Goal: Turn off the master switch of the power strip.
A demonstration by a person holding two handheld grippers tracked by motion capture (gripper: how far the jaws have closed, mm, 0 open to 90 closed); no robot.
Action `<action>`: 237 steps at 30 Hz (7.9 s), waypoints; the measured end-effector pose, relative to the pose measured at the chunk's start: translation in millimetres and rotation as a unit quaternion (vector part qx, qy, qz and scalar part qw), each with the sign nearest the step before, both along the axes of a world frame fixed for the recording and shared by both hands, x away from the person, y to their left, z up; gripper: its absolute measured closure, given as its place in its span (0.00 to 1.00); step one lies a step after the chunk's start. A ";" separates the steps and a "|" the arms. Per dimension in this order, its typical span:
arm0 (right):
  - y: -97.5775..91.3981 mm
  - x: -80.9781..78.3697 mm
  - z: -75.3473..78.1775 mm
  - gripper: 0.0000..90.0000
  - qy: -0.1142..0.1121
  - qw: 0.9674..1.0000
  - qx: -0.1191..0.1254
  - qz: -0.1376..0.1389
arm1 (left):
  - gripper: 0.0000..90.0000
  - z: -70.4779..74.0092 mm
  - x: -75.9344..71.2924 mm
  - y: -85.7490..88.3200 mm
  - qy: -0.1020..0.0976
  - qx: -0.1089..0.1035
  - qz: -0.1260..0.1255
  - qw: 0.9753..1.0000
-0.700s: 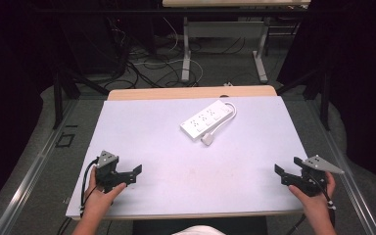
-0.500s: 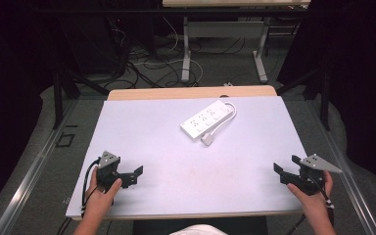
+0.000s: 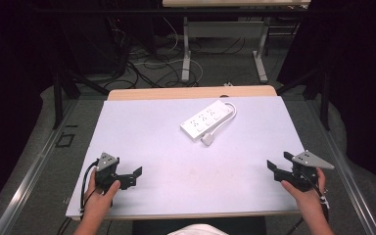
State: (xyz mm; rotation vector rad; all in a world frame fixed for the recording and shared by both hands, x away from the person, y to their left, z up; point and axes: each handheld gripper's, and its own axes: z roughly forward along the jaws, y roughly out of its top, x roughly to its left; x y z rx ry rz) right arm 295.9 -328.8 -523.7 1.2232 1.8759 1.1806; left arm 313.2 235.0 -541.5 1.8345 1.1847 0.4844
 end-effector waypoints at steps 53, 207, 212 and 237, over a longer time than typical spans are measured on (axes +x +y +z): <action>45.7 46.1 51.0 0.37 0.040 0.995 -0.057 0.073 | 0.07 -1.5 -0.9 2.8 0.007 0.007 0.011 1.000; 131.1 282.6 21.2 1.00 0.149 0.984 -0.095 0.027 | 0.07 -3.0 -0.6 18.0 0.014 -0.017 0.023 1.000; 132.4 285.7 16.7 1.00 0.155 0.983 -0.093 0.021 | 0.07 -3.9 0.3 18.2 0.012 -0.019 0.025 0.999; 131.6 294.5 -3.0 1.00 0.170 0.981 -0.095 0.004 | 0.07 -2.8 -3.0 20.8 0.015 -0.021 0.031 0.999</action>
